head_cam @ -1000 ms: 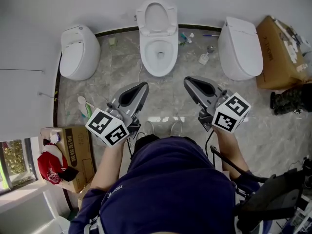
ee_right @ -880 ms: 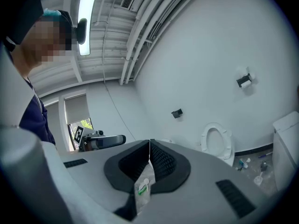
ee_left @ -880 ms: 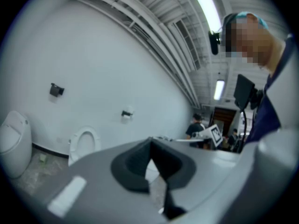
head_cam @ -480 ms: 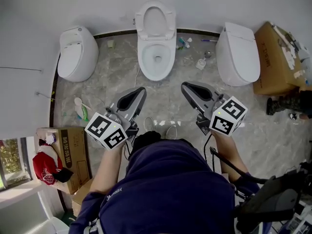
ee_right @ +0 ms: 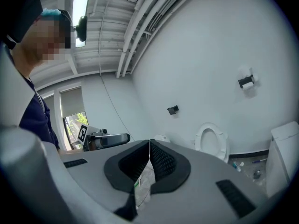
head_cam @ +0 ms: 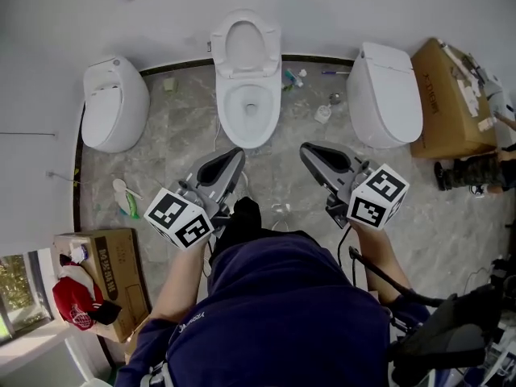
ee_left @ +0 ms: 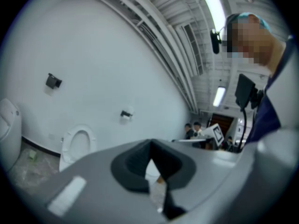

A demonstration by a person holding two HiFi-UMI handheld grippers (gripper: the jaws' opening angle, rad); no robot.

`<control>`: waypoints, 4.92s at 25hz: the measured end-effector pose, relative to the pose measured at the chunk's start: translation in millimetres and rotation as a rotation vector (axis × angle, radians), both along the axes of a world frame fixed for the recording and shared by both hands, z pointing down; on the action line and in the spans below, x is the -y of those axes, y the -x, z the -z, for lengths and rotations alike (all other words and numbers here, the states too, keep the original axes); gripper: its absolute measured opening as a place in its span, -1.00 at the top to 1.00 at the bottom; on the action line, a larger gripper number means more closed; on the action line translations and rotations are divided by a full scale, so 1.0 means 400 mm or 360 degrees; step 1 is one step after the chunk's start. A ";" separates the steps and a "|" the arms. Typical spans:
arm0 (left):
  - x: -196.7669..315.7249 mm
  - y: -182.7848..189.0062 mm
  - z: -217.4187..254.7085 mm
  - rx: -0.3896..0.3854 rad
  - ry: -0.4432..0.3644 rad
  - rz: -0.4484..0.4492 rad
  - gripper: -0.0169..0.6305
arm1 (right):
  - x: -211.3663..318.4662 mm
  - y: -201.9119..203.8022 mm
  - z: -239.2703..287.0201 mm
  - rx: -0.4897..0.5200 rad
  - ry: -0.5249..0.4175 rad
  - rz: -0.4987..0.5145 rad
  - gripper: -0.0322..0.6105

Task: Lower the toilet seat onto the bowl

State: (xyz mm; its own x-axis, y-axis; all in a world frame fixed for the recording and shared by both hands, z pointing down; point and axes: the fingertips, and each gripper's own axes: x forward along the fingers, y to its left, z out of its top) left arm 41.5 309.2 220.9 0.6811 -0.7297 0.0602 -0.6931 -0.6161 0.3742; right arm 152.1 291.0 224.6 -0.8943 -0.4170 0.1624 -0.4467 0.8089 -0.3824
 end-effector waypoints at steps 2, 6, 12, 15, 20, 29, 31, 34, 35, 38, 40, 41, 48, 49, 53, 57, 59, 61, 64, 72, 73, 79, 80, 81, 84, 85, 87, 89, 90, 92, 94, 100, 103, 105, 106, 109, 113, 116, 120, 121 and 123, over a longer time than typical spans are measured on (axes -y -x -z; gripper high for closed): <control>0.050 0.016 -0.019 -0.0016 0.0016 -0.0026 0.94 | 0.047 0.023 -0.019 -0.0019 0.0021 -0.0013 0.88; 0.180 0.084 -0.038 -0.0031 0.0043 -0.0069 0.94 | 0.165 0.099 -0.039 -0.0032 0.0060 -0.0036 0.88; 0.380 0.233 -0.047 -0.0042 0.0042 -0.0056 0.94 | 0.349 0.227 -0.059 -0.0057 0.0098 -0.0046 0.88; 0.468 0.302 -0.062 -0.0067 0.0071 -0.0050 0.94 | 0.428 0.290 -0.078 -0.0086 0.0141 -0.0053 0.88; 0.574 0.382 -0.076 -0.0072 0.0109 -0.0092 0.94 | 0.532 0.366 -0.099 -0.0109 0.0203 -0.0098 0.88; 0.713 0.450 -0.088 -0.0039 0.0124 -0.0161 0.94 | 0.673 0.451 -0.115 -0.0095 0.0210 -0.0150 0.88; 0.736 0.456 -0.089 -0.0032 0.0122 -0.0166 0.94 | 0.695 0.461 -0.114 -0.0101 0.0210 -0.0150 0.88; 0.769 0.462 -0.092 -0.0021 0.0123 -0.0173 0.94 | 0.730 0.468 -0.115 -0.0103 0.0200 -0.0156 0.88; 0.779 0.463 -0.095 -0.0020 0.0126 -0.0173 0.94 | 0.742 0.469 -0.116 -0.0103 0.0199 -0.0159 0.88; 0.807 0.463 -0.101 -0.0017 0.0139 -0.0171 0.94 | 0.774 0.472 -0.119 -0.0096 0.0206 -0.0160 0.88; 0.823 0.463 -0.109 -0.0014 0.0148 -0.0163 0.94 | 0.795 0.472 -0.125 -0.0090 0.0212 -0.0154 0.88; 0.831 0.464 -0.113 -0.0010 0.0152 -0.0156 0.94 | 0.807 0.472 -0.130 -0.0088 0.0215 -0.0148 0.88; 0.894 0.448 -0.133 0.0022 0.0198 -0.0087 0.94 | 0.904 0.458 -0.157 -0.0109 0.0205 -0.0068 0.88; 0.904 0.440 -0.139 0.0028 0.0206 -0.0079 0.94 | 0.919 0.452 -0.161 -0.0113 0.0201 -0.0053 0.88; 0.953 0.405 -0.156 0.0058 0.0239 -0.0031 0.94 | 0.988 0.416 -0.188 -0.0111 0.0223 0.0003 0.88; 0.995 0.376 -0.174 0.0072 0.0289 0.0051 0.94 | 1.063 0.378 -0.218 -0.0106 0.0250 0.0085 0.88; 1.010 0.358 -0.186 0.0083 0.0310 0.0083 0.94 | 1.107 0.360 -0.237 -0.0119 0.0254 0.0117 0.88; 1.023 0.343 -0.201 0.0091 0.0330 0.0111 0.94 | 1.150 0.344 -0.259 -0.0137 0.0248 0.0135 0.88; 1.038 0.328 -0.225 0.0100 0.0359 0.0146 0.94 | 1.215 0.326 -0.302 -0.0182 0.0226 0.0141 0.88; 1.037 0.297 -0.271 0.0146 0.0451 0.0212 0.94 | 1.360 0.301 -0.463 -0.0322 0.0280 0.0149 0.87; 1.036 0.297 -0.279 0.0148 0.0464 0.0220 0.94 | 1.381 0.301 -0.486 -0.0339 0.0281 0.0138 0.87; 1.022 0.304 -0.313 0.0163 0.0533 0.0253 0.94 | 1.499 0.318 -0.609 -0.0479 0.0273 0.0094 0.60; 1.019 0.306 -0.318 0.0164 0.0544 0.0258 0.94 | 1.518 0.320 -0.624 -0.0509 0.0254 0.0085 0.59; 1.017 0.307 -0.324 0.0164 0.0555 0.0262 0.94 | 1.536 0.321 -0.636 -0.0542 0.0229 0.0075 0.58; 1.006 0.311 -0.338 0.0168 0.0591 0.0268 0.94 | 1.588 0.320 -0.670 -0.0646 0.0154 0.0048 0.58; 1.003 0.312 -0.344 0.0170 0.0603 0.0268 0.94 | 1.604 0.320 -0.680 -0.0681 0.0132 0.0040 0.58; 0.998 0.316 -0.356 0.0174 0.0627 0.0270 0.94 | 1.634 0.320 -0.703 -0.0754 0.0086 0.0031 0.58; 0.994 0.322 -0.369 0.0179 0.0649 0.0273 0.94 | 1.659 0.320 -0.729 -0.0823 0.0046 0.0028 0.58; 0.993 0.324 -0.375 0.0182 0.0659 0.0276 0.94 | 1.671 0.318 -0.742 -0.0854 0.0032 0.0027 0.58; 0.990 0.328 -0.382 0.0190 0.0673 0.0280 0.94 | 1.691 0.316 -0.768 -0.0904 0.0011 0.0030 0.58; 0.985 0.332 -0.388 0.0200 0.0684 0.0284 0.94 | 1.707 0.318 -0.786 -0.0945 -0.0015 0.0039 0.58; 0.966 0.345 -0.417 0.0209 0.0735 0.0310 0.94 | 1.735 0.337 -0.821 -0.1018 -0.0075 0.0098 0.58; 0.958 0.354 -0.421 0.0211 0.0741 0.0316 0.94 | 1.744 0.344 -0.829 -0.1036 -0.0087 0.0102 0.60; 0.951 0.360 -0.423 0.0209 0.0747 0.0325 0.94 | 1.748 0.343 -0.832 -0.1056 -0.0099 0.0104 0.62; 0.948 0.364 -0.425 0.0208 0.0751 0.0330 0.94 | 1.749 0.344 -0.834 -0.1069 -0.0109 0.0110 0.63; 0.938 0.376 -0.431 0.0207 0.0761 0.0344 0.94 | 1.750 0.347 -0.837 -0.1093 -0.0129 0.0135 0.64; 0.931 0.377 -0.431 0.0202 0.0757 0.0340 0.94 | 1.745 0.343 -0.832 -0.1087 -0.0117 0.0128 0.65; 0.929 0.374 -0.427 0.0197 0.0751 0.0330 0.94 | 1.735 0.341 -0.827 -0.1084 -0.0101 0.0122 0.66; 0.931 0.371 -0.422 0.0185 0.0732 0.0314 0.94 | 1.708 0.339 -0.820 -0.1067 -0.0080 0.0094 0.66; 0.930 0.370 -0.422 0.0181 0.0729 0.0308 0.94 | 1.698 0.338 -0.818 -0.1057 -0.0074 0.0082 0.66; 0.927 0.365 -0.420 0.0176 0.0721 0.0293 0.94 | 1.678 0.335 -0.813 -0.1032 -0.0060 0.0066 0.66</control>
